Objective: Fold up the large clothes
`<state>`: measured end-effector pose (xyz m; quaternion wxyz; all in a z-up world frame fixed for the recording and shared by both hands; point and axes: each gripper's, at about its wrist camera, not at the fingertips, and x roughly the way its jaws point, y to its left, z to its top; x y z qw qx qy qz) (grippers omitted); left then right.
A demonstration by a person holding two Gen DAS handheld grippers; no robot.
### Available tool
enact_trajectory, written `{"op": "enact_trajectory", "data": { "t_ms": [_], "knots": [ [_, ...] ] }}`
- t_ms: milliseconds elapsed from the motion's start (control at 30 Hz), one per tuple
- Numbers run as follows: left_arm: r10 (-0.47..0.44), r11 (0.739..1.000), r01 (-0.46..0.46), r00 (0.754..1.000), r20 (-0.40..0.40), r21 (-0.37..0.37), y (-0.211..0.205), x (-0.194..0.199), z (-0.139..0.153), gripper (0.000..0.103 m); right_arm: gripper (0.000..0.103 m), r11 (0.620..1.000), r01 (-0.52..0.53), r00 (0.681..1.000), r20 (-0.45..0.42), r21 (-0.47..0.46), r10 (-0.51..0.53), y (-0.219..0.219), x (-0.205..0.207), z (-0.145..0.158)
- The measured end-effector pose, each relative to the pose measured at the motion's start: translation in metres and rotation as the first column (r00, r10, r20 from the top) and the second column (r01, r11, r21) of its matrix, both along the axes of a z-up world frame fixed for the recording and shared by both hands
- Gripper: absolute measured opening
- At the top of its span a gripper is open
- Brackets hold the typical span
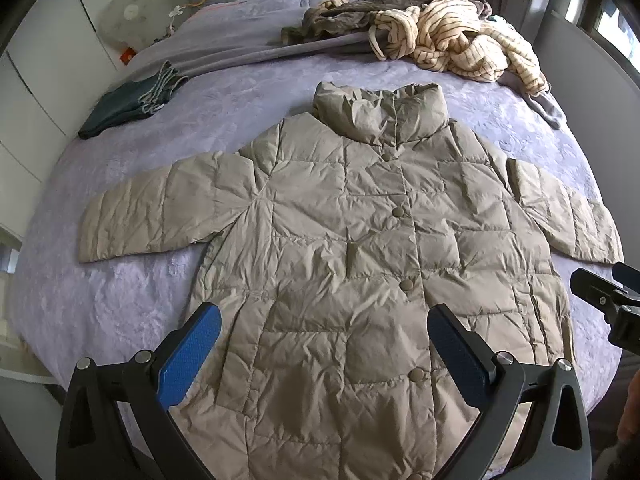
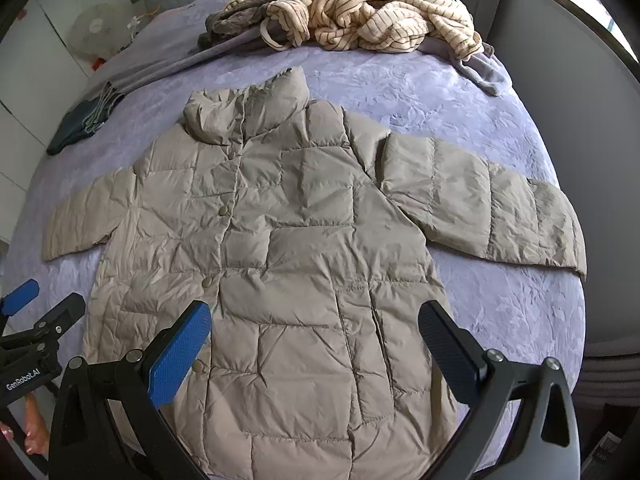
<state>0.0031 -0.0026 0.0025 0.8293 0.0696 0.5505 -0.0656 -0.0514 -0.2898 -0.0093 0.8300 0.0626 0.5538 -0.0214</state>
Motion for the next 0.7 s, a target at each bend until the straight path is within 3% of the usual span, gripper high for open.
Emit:
{"op": "enact_trajectory", "data": {
  "t_ms": [700],
  "knots": [
    [-0.001,1.000,0.001,1.000,-0.002,-0.001,0.0013,0.0014,0.0007,0.103,0.103,1.000,-0.005,1.000,0.003,-0.003,0.005,0.0013,0.0011,0.0052]
  ]
}}
